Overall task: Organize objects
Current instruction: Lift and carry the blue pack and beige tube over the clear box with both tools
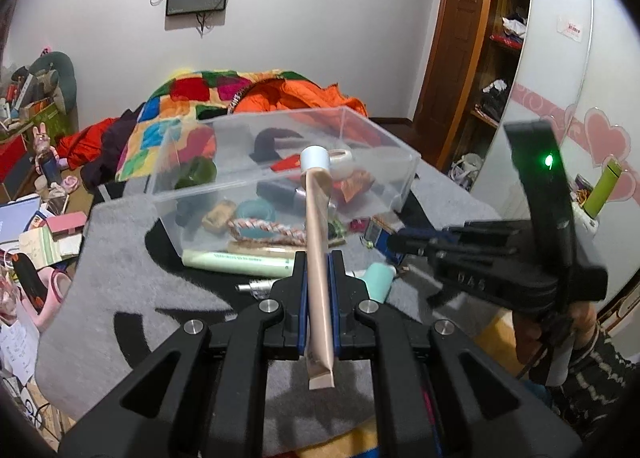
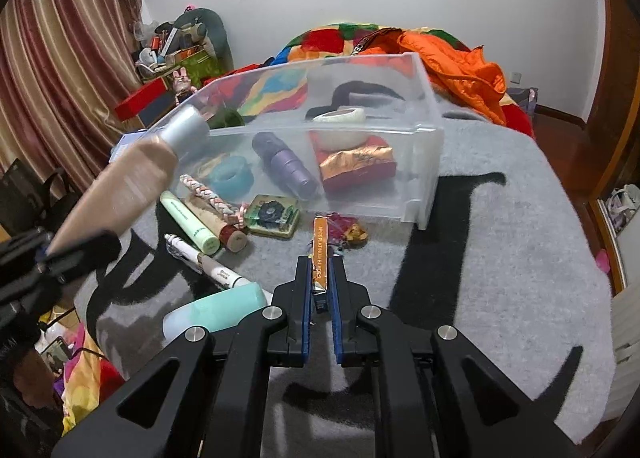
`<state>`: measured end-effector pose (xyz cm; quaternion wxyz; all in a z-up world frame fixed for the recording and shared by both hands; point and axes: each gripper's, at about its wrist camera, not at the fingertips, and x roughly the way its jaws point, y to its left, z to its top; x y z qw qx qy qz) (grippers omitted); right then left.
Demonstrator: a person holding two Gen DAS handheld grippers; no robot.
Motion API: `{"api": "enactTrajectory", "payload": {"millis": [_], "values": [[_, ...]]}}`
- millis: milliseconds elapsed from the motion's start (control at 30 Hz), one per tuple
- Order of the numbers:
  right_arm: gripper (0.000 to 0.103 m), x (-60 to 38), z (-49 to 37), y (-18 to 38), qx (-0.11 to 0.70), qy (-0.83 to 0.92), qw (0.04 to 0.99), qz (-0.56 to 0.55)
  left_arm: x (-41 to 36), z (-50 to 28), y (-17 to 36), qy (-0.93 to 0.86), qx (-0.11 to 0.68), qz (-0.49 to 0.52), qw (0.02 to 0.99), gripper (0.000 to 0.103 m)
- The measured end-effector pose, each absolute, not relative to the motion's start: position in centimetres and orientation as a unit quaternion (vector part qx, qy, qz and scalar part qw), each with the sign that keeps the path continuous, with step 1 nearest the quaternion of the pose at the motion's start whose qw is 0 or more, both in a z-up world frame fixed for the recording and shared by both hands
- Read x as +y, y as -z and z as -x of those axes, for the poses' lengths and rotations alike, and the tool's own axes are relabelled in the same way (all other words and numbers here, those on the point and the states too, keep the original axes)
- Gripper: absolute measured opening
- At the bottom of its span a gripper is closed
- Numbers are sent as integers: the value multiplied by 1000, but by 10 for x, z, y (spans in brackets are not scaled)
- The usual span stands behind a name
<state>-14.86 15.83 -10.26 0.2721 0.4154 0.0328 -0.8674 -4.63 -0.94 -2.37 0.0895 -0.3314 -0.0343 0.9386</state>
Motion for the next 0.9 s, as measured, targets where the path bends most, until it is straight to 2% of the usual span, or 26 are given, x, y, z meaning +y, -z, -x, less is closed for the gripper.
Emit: {"api": "enactTrajectory", "payload": {"millis": [300, 667, 900], "values": [[7, 164, 152, 105, 23, 871, 262, -416, -24, 63, 15, -943, -47, 322, 67, 8], [7, 176, 136, 47, -8, 894, 291, -342, -45, 88, -5, -951, -63, 299, 45, 8], [7, 164, 156, 27, -1, 903, 289, -318, -50, 108, -9, -952, -62, 297, 37, 8]]}}
